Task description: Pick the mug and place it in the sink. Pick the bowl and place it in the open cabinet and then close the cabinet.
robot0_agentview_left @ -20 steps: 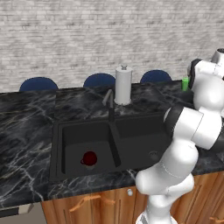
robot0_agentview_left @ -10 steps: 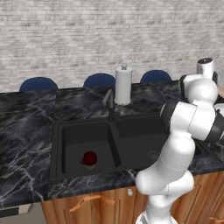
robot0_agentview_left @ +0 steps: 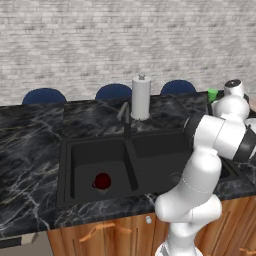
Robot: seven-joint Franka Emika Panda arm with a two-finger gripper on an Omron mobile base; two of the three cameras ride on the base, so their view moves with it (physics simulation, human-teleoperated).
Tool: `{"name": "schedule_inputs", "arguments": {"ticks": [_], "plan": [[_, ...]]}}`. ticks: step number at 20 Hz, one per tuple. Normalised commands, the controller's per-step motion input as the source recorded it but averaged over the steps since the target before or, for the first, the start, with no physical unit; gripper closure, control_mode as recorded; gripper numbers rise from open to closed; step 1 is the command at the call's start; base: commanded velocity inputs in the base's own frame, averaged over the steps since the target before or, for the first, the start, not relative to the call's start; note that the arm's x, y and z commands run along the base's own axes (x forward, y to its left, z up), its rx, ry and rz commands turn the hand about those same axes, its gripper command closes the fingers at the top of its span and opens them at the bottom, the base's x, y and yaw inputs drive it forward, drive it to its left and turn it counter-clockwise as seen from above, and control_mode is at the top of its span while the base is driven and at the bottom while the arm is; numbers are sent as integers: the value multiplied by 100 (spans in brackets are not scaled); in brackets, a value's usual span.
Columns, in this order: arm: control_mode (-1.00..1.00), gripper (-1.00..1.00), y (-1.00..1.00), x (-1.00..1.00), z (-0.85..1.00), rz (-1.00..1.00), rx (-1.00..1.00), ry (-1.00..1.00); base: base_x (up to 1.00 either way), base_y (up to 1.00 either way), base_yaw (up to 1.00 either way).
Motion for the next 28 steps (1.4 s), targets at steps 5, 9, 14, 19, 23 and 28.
{"name": "schedule_inputs", "arguments": {"ticks": [5,9,14,19,23,28], "plan": [[-100,-100,-46,0,0,-3,9,7,0,0,0],[-100,-100,-47,0,0,0,6,10,0,0,0],[-100,-100,-41,0,0,0,2,4,0,0,0],[-100,-100,-20,0,-12,0,0,0,0,0,0],[-100,-100,-1,6,-21,0,0,0,0,0,0],[-100,-100,-10,23,-16,0,0,-4,0,0,0]]}}
